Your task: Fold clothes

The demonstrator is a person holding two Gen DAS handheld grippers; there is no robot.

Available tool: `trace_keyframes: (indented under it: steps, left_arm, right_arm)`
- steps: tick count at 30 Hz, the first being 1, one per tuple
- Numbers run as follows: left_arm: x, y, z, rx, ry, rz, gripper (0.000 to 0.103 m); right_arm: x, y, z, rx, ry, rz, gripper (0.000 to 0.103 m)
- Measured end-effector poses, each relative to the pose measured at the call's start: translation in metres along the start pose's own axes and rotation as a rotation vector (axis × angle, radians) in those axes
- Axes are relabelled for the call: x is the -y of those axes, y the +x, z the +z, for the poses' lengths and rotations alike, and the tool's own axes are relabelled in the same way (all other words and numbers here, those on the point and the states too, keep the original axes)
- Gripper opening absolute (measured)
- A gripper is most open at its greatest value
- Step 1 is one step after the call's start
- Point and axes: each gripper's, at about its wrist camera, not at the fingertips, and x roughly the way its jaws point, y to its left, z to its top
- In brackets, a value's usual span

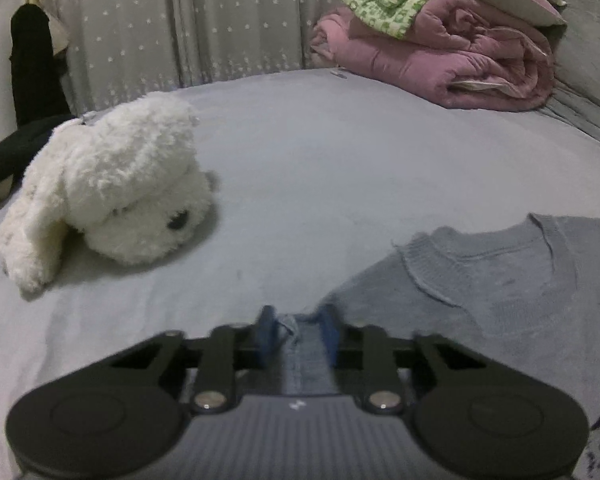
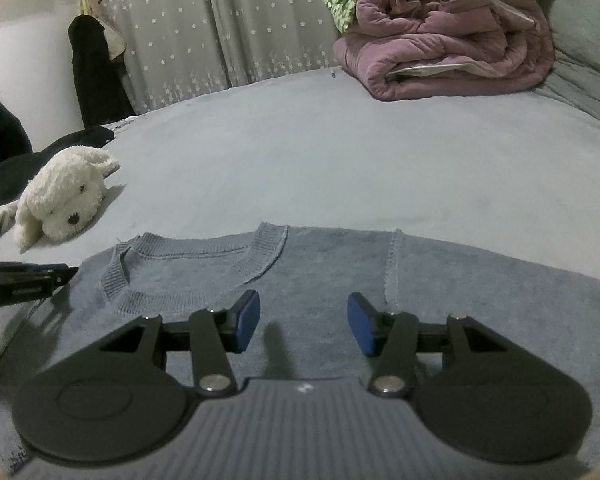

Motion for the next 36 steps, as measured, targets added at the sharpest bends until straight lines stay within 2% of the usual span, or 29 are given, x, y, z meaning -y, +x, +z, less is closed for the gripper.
trace_keyframes:
  steps: [3, 6, 9, 11, 13, 15, 16, 18, 19, 22, 24, 29, 36]
  left_arm:
    - [0.0, -0.003, 0.001, 0.014, -0.023, 0.04, 0.005]
    - [-0.012, -0.002, -0.003, 0.016, -0.1, 0.098, 0.005]
    - [-0.017, 0.004, -0.007, 0.014, -0.122, 0.103, 0.007]
    - [-0.013, 0.001, -0.006, 0.029, -0.1, 0.123, 0.012]
    - [-0.012, -0.004, -0.006, 0.044, -0.109, 0.136, 0.023]
    - [-0.016, -0.01, -0.011, 0.06, -0.134, 0.144, 0.041]
    - [-0.019, -0.013, -0.013, 0.069, -0.147, 0.148, 0.043]
    - [-0.028, -0.015, -0.021, 0.075, -0.194, 0.139, 0.054]
    - [-0.035, -0.017, -0.026, 0.08, -0.236, 0.125, 0.056]
    - [-0.062, -0.029, -0.036, 0.104, -0.397, 0.075, 0.056]
    - [-0.069, -0.04, -0.042, 0.094, -0.436, 0.054, 0.056]
    - [-0.067, -0.085, -0.062, 0.075, -0.422, 0.015, 0.056]
    - [-0.03, -0.155, -0.1, 0.107, -0.343, -0.019, 0.057]
  right_arm:
    - [0.002, 0.001, 0.0, 0.0, 0.003, -0.008, 0.053]
    - [0.006, 0.001, -0.001, 0.005, 0.013, -0.019, 0.053]
    - [0.01, 0.001, -0.001, 0.01, 0.023, -0.03, 0.053]
    - [0.013, 0.002, -0.001, 0.013, 0.03, -0.038, 0.053]
    - [0.016, 0.002, -0.001, 0.017, 0.034, -0.046, 0.053]
    - [0.013, 0.003, -0.002, 0.028, 0.013, -0.069, 0.053]
    - [0.012, 0.003, -0.003, 0.033, -0.001, -0.084, 0.053]
    - [0.007, 0.007, -0.006, 0.038, -0.045, -0.122, 0.053]
    - [0.004, 0.01, -0.009, 0.038, -0.071, -0.143, 0.058]
    - [-0.004, 0.017, -0.015, 0.037, -0.138, -0.167, 0.071]
    - [-0.003, 0.017, -0.016, 0.036, -0.143, -0.165, 0.072]
    - [0.002, -0.01, -0.019, 0.012, -0.119, -0.146, 0.072]
    - [0.0, -0.08, -0.046, 0.002, -0.103, -0.08, 0.073]
